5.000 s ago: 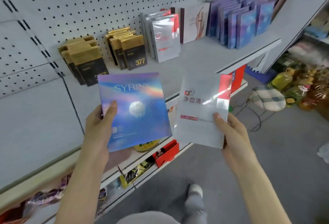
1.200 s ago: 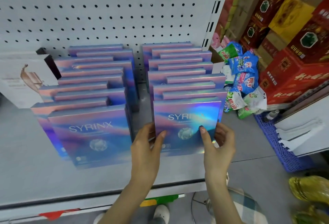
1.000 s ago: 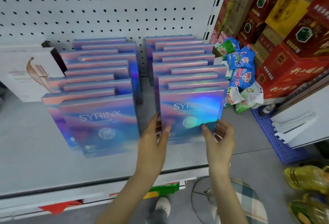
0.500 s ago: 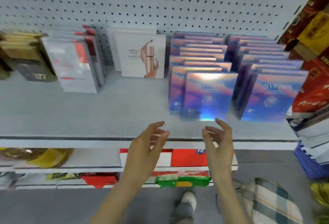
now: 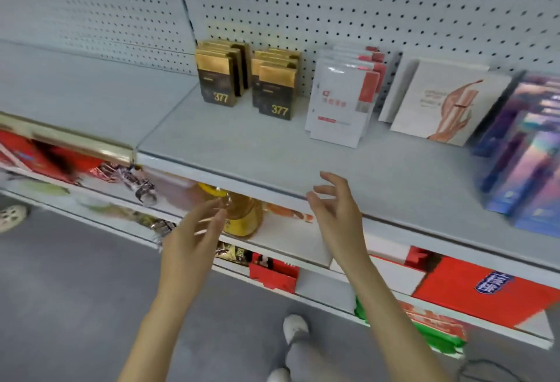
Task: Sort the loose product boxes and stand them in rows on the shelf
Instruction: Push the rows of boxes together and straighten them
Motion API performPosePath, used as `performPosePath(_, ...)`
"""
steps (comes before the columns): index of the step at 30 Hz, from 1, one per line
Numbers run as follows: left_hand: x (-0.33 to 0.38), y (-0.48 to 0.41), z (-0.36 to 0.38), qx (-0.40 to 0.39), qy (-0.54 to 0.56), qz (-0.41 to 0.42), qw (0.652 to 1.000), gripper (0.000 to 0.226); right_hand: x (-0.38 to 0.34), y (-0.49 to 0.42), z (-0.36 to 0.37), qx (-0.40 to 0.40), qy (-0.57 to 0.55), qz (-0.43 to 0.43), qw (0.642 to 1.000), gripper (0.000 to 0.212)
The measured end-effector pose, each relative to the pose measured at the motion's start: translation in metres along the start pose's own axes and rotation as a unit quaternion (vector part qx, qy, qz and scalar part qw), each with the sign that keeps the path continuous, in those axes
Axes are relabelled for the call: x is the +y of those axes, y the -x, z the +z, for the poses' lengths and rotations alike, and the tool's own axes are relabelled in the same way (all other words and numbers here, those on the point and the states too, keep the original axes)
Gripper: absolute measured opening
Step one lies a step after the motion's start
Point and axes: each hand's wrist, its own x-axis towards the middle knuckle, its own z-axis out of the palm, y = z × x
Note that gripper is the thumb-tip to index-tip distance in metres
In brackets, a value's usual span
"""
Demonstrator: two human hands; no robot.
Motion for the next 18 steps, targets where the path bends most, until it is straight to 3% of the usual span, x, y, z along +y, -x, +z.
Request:
performPosePath(7,-0.017,-0.056,-0.025,0.013,-0.011,-0.008,1.000,0.041,-0.012,-0.063,0.060,-0.042,0.022,-0.021,0.999,0.034)
performPosePath(12,-0.033,-0.112,-0.036,0.062,-0.023,-0.038,0.997,0.029,-0.013,-0.111,0.105,-0.091,0.008,-0.013,0.996,0.039)
performPosePath(18,-0.039,-0.187,-0.032,0.062,-0.010,-0.026,0.998,0.038,-0.010,-0.171,0.139,-0.086,0.008,0.008,0.996,0.047)
